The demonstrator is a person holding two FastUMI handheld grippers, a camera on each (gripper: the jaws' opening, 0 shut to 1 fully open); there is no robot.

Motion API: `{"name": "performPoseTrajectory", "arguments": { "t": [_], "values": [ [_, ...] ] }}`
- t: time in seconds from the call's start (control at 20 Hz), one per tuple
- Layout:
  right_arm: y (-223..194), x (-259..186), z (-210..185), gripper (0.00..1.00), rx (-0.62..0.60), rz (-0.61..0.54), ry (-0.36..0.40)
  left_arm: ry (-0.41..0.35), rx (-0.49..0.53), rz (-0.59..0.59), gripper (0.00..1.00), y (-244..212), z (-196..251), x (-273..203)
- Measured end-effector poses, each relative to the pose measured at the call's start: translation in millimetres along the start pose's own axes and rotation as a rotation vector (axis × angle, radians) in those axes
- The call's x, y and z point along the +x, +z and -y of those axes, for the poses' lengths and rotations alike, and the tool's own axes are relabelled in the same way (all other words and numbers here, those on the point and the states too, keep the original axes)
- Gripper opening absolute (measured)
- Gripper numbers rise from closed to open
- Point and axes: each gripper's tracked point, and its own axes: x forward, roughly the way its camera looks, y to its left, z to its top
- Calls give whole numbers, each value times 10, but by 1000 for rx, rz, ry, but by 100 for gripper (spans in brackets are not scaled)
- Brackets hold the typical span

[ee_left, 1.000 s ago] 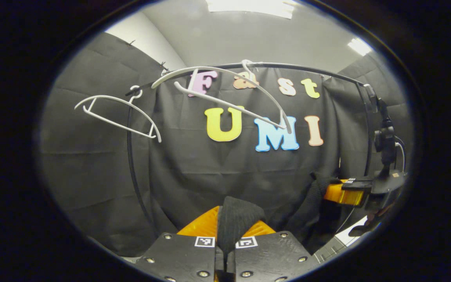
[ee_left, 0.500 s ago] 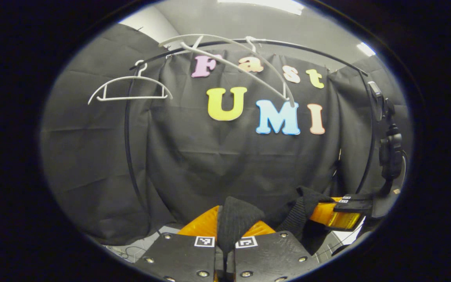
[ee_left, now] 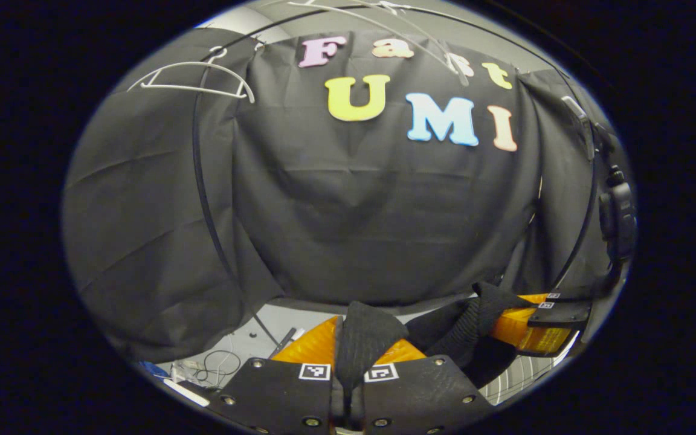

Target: Grasp the clothes on the hanger with both hands and then place them into the laundry hamper below.

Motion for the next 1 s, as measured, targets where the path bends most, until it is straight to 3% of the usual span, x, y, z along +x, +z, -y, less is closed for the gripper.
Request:
{"name": "performPoseTrajectory", "arguments": {
  "t": [0.2,0.25,0.3,0.5,0.55,0.6,0.65,0.7,0.75,0.8,0.85,1.0],
  "values": [
    [-341,59,-9,9,-38,-80,-20,-10,14,-114,10,-185,43,177],
    [-438,63,4,6,-47,-100,-24,-9,10,-147,10,-238,30,196],
    [-503,74,21,11,-54,-117,-27,-6,0,-173,10,-265,25,237],
    [-767,149,143,14,-74,-182,-60,13,-41,-268,5,-396,20,331],
    [-814,188,147,14,-75,-200,-65,14,-43,-285,10,-507,40,348],
    [-866,165,164,16,-78,-217,-73,16,-39,-297,5,-564,59,373],
    [-935,136,171,16,-81,-239,-79,16,-33,-314,12,-616,76,378],
    [-975,145,156,24,-80,-256,-74,13,-30,-332,12,-655,96,388],
    [-997,139,157,25,-86,-271,-74,11,-33,-344,13,-665,114,372],
    [-1004,127,162,36,-94,-278,-72,12,-35,-338,19,-638,139,371],
    [-1035,92,131,43,-93,-272,-60,15,-34,-318,34,-606,136,389],
    [-881,-53,81,93,-111,-230,-70,24,-30,-288,80,-546,57,197]
  ]
}}
